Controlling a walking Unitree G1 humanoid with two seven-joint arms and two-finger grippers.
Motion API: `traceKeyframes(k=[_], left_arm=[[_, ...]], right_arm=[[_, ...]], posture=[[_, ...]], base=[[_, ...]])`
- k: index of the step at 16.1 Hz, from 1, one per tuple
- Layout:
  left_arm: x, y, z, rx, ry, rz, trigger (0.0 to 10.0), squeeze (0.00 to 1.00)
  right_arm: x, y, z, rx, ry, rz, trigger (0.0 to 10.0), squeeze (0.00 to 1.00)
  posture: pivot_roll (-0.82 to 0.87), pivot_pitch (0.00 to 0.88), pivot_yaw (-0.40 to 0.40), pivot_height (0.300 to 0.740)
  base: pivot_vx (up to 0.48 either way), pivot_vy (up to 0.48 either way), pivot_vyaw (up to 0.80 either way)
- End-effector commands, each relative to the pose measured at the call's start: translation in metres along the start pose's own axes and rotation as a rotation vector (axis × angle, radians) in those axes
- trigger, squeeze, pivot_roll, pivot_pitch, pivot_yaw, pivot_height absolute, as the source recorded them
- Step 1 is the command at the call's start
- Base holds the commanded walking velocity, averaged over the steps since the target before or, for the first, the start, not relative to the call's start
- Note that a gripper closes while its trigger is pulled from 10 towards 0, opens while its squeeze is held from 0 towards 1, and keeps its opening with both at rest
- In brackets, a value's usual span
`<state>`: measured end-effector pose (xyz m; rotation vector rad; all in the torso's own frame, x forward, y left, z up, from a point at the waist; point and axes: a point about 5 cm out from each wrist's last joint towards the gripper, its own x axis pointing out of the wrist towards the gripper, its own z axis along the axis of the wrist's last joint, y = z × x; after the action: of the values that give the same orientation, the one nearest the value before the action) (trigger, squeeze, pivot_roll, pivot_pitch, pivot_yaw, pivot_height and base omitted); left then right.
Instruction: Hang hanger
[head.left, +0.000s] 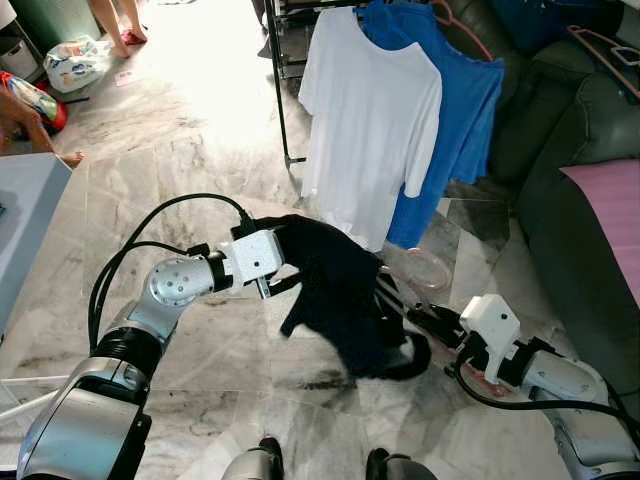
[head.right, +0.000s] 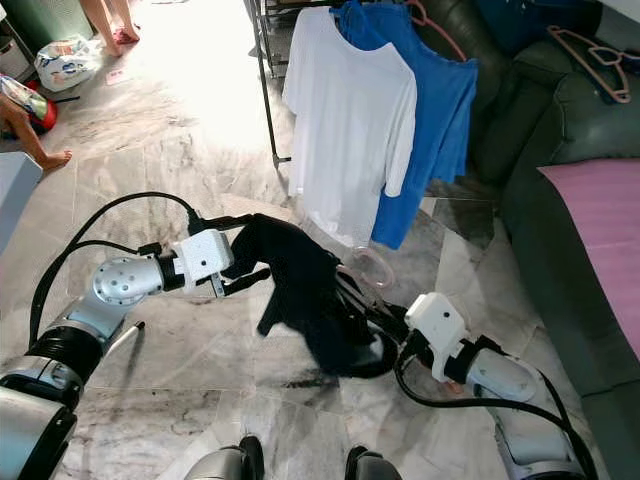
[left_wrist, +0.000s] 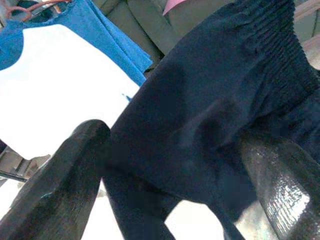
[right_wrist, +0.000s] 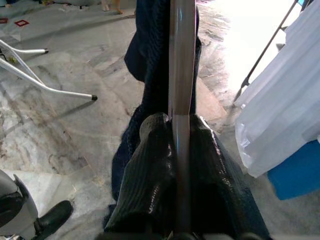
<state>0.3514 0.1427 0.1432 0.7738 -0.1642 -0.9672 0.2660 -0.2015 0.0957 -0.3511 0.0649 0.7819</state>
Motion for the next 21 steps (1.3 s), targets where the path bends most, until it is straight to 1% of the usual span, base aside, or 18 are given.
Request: traceKeyframes(k=[1,3,4,5,8,10,11,12,13,14,16,17,18,21], left_arm=[[0.003,-0.003,0.001,0.020,0.003,-0.039,10.0,1.00],[0.012,-0.009,0.007,0.057,-0.018,-0.111,10.0,1.00],[0.017,-0.013,0.011,0.082,-0.032,-0.143,10.0,1.00],[0.021,-0.013,0.014,0.097,-0.039,-0.152,10.0,1.00],[0.026,-0.004,0.020,0.130,-0.035,-0.129,10.0,1.00],[0.026,-0.003,0.020,0.152,-0.019,-0.154,10.0,1.00],[0.024,-0.006,0.016,0.159,0.004,-0.180,10.0,0.85],[0.023,-0.007,0.013,0.168,0.023,-0.200,10.0,0.20],[0.022,-0.009,0.010,0.161,0.043,-0.223,10.0,0.00],[0.021,-0.013,0.006,0.161,0.073,-0.260,10.0,0.00],[0.019,-0.015,0.003,0.156,0.092,-0.291,10.0,0.00],[0.019,-0.016,0.002,0.154,0.095,-0.297,4.7,0.00],[0.020,-0.017,0.002,0.147,0.095,-0.308,0.0,0.00],[0.020,-0.015,0.003,0.141,0.098,-0.317,0.0,0.00]], right_arm=[[0.000,-0.002,0.006,-0.023,-0.035,-0.003,10.0,0.00],[-0.001,-0.003,0.007,-0.034,-0.030,0.022,10.0,0.00],[-0.002,-0.002,0.009,-0.045,-0.026,0.062,10.0,0.00],[-0.002,-0.001,0.010,-0.052,-0.020,0.090,10.0,0.00],[-0.006,-0.002,0.011,-0.060,0.000,0.129,10.0,0.00],[-0.009,-0.004,0.012,-0.089,0.018,0.161,10.0,0.00],[-0.009,-0.005,0.015,-0.100,0.017,0.184,10.0,0.00],[-0.010,-0.006,0.018,-0.110,0.016,0.206,10.0,0.00],[-0.010,-0.008,0.022,-0.127,0.016,0.233,10.0,0.00],[-0.009,-0.011,0.026,-0.142,0.015,0.243,10.0,0.00],[-0.009,-0.013,0.028,-0.163,0.022,0.270,10.0,0.00],[-0.009,-0.013,0.029,-0.168,0.025,0.282,10.0,0.00],[-0.009,-0.013,0.029,-0.173,0.032,0.298,10.0,0.00],[-0.010,-0.013,0.028,-0.177,0.046,0.316,10.0,0.00]], posture=[[-0.08,0.208,0.063,0.740],[-0.08,0.207,0.064,0.740],[-0.09,0.207,0.066,0.740],[-0.09,0.206,0.066,0.740],[-0.10,0.204,0.067,0.740],[-0.10,0.203,0.068,0.740],[-0.10,0.203,0.068,0.740],[-0.10,0.204,0.069,0.740],[-0.09,0.204,0.069,0.740],[-0.09,0.204,0.070,0.740],[-0.09,0.204,0.069,0.740],[-0.09,0.203,0.069,0.740],[-0.09,0.202,0.069,0.740],[-0.09,0.201,0.072,0.740]], base=[[0.000,0.000,0.00],[0.000,0.000,0.00],[0.000,0.000,0.00],[0.000,0.000,0.00],[0.000,0.000,0.00],[0.000,0.000,0.00],[0.000,0.000,0.00],[0.000,0.000,0.00],[0.000,0.000,0.00],[0.000,0.000,0.00],[0.000,0.000,0.00],[0.000,0.000,0.00],[0.000,0.000,0.00],[0.000,0.000,0.00]])
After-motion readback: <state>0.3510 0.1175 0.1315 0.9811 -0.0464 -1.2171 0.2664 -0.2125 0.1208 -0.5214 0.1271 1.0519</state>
